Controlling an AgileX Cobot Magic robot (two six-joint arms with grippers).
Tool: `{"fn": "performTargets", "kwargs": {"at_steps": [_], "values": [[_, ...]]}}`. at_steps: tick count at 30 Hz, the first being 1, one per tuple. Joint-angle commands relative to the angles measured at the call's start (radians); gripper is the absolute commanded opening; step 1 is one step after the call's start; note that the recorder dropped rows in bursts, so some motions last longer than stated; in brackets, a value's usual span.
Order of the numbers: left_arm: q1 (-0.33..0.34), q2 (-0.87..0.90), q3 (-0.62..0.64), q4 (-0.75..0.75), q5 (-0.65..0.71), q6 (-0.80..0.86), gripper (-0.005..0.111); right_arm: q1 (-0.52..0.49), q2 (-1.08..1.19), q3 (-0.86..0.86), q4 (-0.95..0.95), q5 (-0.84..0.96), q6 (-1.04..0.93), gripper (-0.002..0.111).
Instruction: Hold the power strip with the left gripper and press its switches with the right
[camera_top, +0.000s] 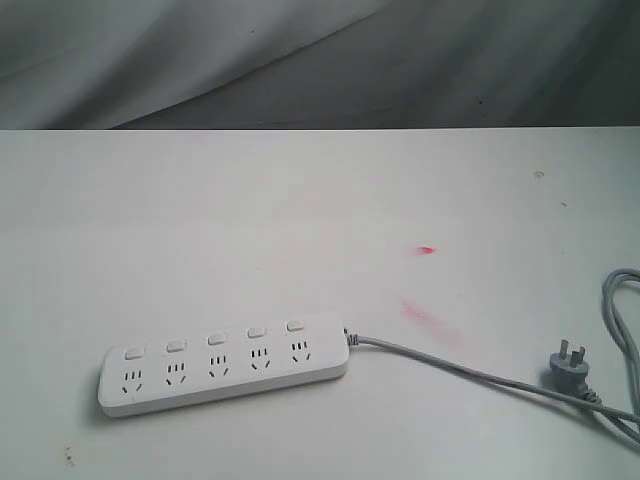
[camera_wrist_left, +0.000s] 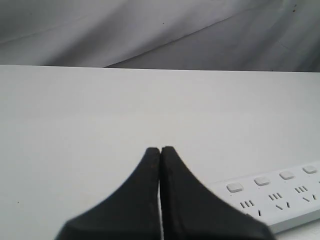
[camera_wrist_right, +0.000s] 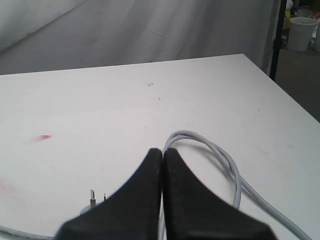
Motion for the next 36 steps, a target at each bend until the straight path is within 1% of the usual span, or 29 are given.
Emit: {"fn": "performTargets", "kwargs": {"at_steps": [1,16,18,22,24,29,36], "values": [[-0.006,-0.004,0.005,0.000,-0.010,-0.003,0.000,0.002,-0.003,0.003,0.002,-0.012,0.004,0.000],[-0.006,-0.004,0.005,0.000,-0.006,-0.003,0.000,0.002,-0.003,0.003,0.002,-0.012,0.004,0.000],[-0.006,0.046,-0.030,0.000,-0.006,-0.003,0.000,0.002,-0.003,0.003,0.002,-0.012,0.004,0.000],[-0.006,0.192,-0.144,0.016,-0.008,0.001,0.000,0.002,-0.003,0.003,0.002,-0.012,0.004,0.000],[-0.006,0.281,-0.227,0.070,-0.006,0.001,0.000,0.002,-0.003,0.003,0.002,-0.012,0.004,0.000],[-0.006,0.486,-0.441,0.120,0.007,0.001,0.000,0.002,-0.003,0.003,0.002,-0.012,0.004,0.000],[-0.006,0.736,-0.737,0.232,0.119,0.011,0.000,0.002,-0.003,0.003,0.002,-0.012,0.006,0.000]]}}
